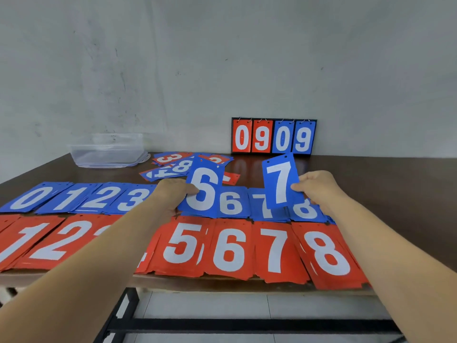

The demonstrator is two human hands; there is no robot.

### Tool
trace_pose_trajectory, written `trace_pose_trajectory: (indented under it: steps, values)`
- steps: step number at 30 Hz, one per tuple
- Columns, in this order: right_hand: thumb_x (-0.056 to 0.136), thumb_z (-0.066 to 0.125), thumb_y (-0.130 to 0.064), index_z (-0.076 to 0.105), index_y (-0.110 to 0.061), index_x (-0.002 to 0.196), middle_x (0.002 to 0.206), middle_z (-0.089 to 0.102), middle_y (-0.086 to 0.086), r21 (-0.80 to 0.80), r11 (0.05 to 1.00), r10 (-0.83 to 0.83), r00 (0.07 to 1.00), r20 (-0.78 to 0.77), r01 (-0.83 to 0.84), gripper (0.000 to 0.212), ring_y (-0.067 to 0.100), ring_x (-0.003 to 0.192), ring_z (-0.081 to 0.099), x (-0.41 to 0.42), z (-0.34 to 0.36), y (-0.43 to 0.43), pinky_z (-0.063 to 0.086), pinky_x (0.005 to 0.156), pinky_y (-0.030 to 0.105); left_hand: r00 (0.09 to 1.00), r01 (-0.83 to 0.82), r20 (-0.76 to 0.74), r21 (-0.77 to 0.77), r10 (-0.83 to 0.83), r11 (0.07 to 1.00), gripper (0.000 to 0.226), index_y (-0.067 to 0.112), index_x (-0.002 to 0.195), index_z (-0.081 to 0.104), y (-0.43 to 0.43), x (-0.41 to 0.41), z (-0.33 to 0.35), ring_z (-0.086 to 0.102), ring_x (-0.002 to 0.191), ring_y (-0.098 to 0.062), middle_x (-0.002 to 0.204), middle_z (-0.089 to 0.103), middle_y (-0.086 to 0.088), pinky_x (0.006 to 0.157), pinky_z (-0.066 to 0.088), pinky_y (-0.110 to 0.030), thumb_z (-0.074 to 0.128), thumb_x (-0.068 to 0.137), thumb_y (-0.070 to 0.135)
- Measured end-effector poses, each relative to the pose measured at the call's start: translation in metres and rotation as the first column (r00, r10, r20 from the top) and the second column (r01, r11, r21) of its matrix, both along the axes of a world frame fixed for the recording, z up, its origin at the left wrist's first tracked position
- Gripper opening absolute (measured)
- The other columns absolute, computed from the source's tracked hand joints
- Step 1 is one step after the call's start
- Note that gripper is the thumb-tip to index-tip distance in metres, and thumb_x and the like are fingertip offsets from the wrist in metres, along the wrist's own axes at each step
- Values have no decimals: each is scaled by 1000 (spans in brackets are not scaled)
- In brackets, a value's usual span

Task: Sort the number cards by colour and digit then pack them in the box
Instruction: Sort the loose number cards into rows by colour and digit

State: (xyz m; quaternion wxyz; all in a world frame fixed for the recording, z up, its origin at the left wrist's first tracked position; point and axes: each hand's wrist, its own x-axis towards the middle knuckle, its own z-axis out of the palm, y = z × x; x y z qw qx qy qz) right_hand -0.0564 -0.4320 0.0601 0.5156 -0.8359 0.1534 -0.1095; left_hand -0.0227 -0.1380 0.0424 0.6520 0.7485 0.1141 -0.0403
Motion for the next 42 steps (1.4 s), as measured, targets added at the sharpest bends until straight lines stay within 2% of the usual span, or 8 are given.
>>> trace_pose_trajectory:
  steps: [4,12,15,18,23,27,34,42]
  values:
    - [87,67,-4,64,1,89,94,68,19,-25,1000,5,997,-77,-6,6,18,61,53,15,-13,4,35,47,26,999,45,-21,15,-44,999,35,-6,112,61,-24,14,0,68,99,-34,108,69,-19,90,54,-51,74,82,5]
    - [83,71,-5,64,7,79,73,63,22,-145,989,-21,990,-142,0,14,27,59,55,53,-52,4,46,56,33,992,102,34,345,-122,933,16,8,92,62,-61,48,-29,66,91,-25,101,68,-11,76,55,-34,74,84,14]
    - [78,70,-4,41,-11,54,58,39,13,-349,937,-22,989,-144,-30,38,25,54,38,60,-60,5,35,54,32,984,73,91,582,-154,810,40,11,121,56,-68,49,-40,62,101,-22,120,64,-9,73,48,-27,71,86,22]
    - [79,67,-8,25,-19,52,50,23,0,-558,828,-53,985,-166,-50,51,18,45,23,62,-64,8,20,46,25,983,43,84,754,-162,655,61,15,140,43,-68,50,-48,58,112,-20,130,58,-3,78,47,-30,67,88,35]
    - [83,68,-19,32,-17,58,51,31,-2,-662,748,-105,975,-197,-53,44,15,43,29,63,-67,8,21,41,23,988,-16,78,908,-131,419,41,19,113,57,-74,46,-50,56,105,-18,109,62,0,72,47,-29,62,86,50]
    - [85,69,-29,36,-16,59,52,35,-2,-689,723,-126,970,-208,-54,44,14,44,34,62,-67,8,24,41,24,990,-33,72,955,-125,295,43,19,105,60,-75,44,-52,47,116,-21,114,57,-2,80,47,-32,56,87,57]
    - [85,65,-25,41,-19,58,55,41,-2,-709,706,-108,987,-120,-9,37,17,49,40,58,-60,13,26,45,23,986,-81,128,927,-108,365,53,18,127,57,-55,31,-43,46,122,-22,128,53,-4,93,49,-37,55,89,55]
    - [89,61,-26,69,-13,79,77,70,5,-698,714,2,997,-76,-55,18,19,64,60,55,-40,56,43,53,27,979,-152,196,891,-61,428,44,19,118,61,-1,22,-28,54,112,-21,120,60,-1,92,49,-38,60,88,51]
